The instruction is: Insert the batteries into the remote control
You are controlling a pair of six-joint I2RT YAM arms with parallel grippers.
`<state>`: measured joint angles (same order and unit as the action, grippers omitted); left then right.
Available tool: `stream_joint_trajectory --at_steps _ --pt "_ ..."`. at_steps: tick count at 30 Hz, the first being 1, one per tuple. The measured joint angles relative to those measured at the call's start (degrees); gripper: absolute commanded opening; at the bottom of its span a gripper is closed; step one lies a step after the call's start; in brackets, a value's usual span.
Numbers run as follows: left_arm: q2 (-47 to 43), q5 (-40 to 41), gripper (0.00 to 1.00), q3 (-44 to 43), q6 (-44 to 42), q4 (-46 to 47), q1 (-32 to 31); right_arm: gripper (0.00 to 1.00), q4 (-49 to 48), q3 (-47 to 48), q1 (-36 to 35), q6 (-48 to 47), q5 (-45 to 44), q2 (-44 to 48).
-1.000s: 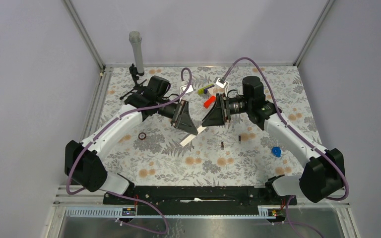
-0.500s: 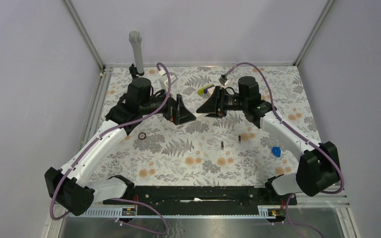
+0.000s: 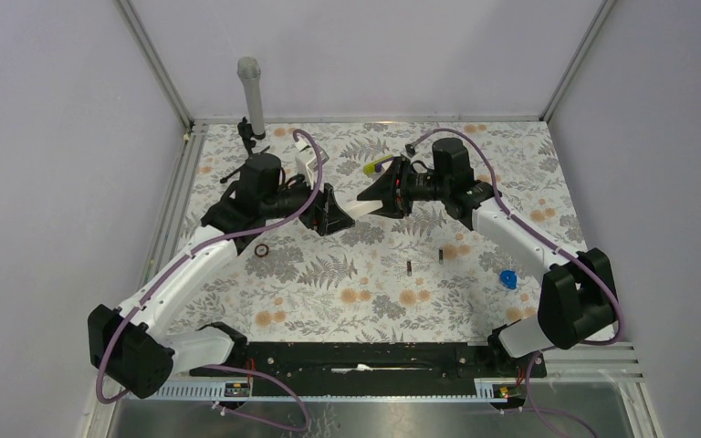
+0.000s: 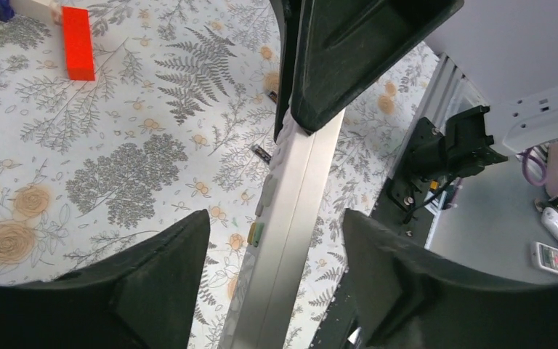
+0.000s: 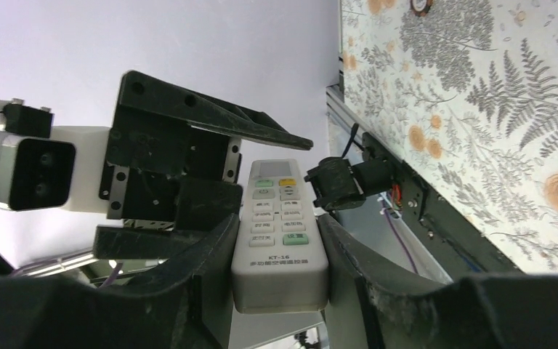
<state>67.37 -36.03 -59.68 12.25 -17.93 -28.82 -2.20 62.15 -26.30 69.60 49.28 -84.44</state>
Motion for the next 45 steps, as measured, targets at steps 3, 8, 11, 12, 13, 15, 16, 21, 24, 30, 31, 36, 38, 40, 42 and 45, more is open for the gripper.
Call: stream_joint_trajectory --at_steps 3,8,11,12,13,15,16,21,24,30,31,36,38,40,42,45 --pt "0.3 -2.1 0.52 0.0 -0.1 -0.1 0.8 0.26 -1.2 0.0 0.0 2.6 0.5 0.0" --pt "0.7 -4.8 0.27 -0.9 -1.9 -2.4 1.7 0.34 -2.4 0.0 0.0 5.0 0.7 -0.1" --pt "1.0 -6.5 0.04 -2.3 -3.8 -4.0 1.4 0.64 -2.8 0.0 0.0 6.0 0.7 -0.1" --pt "1.2 -6.9 0.00 -2.6 -4.4 -4.4 1.4 0.76 -3.0 0.0 0.0 6.1 0.6 -0.1" --pt "1.5 -7.4 0.00 -3.0 -4.6 -5.1 1.4 0.86 -3.3 -0.1 0.0 5.3 0.9 -0.1" --pt "2.3 -7.9 0.00 -3.8 -4.4 -6.3 1.6 0.94 -4.0 -0.1 0.1 3.5 0.8 0.0" --pt "2.8 -8.3 0.00 -4.2 -4.4 -6.8 1.7 0.96 -4.3 -0.1 0.2 2.0 0.8 0.2" --pt "5.5 -13.1 0.00 -8.3 -3.2 -11.6 2.0 0.99 -5.0 -0.4 1.1 -12.4 -0.3 3.0" --pt "6.0 -17.3 0.00 -10.4 -1.6 -13.4 2.0 0.98 -8.7 -2.6 1.6 -20.6 1.3 7.0" --pt "7.1 -23.3 0.00 -12.1 2.7 -14.3 2.0 0.84 -13.8 -3.2 1.6 -28.9 7.0 10.0" --pt "7.5 -23.7 0.00 -12.3 3.2 -14.6 2.0 0.82 -14.0 -3.2 1.6 -29.3 7.7 9.8" --pt "9.7 -25.0 0.00 -13.5 6.3 -15.5 2.0 0.76 -13.9 -3.2 1.4 -30.9 10.2 8.4" --pt "10.1 -25.3 0.00 -14.0 7.3 -15.6 2.0 0.72 -13.5 -3.2 1.2 -31.5 10.4 8.1" --pt "10.3 -25.5 0.00 -14.4 7.8 -15.6 2.0 0.68 -12.7 -3.1 0.9 -32.2 10.3 8.0" --pt "10.3 -25.6 0.00 -14.6 8.2 -15.5 2.0 0.64 -11.1 -2.7 0.5 -32.9 10.1 7.5" --pt "10.3 -25.6 0.00 -14.8 8.4 -15.6 2.0 0.59 -8.6 -1.8 0.1 -33.7 9.7 6.5"
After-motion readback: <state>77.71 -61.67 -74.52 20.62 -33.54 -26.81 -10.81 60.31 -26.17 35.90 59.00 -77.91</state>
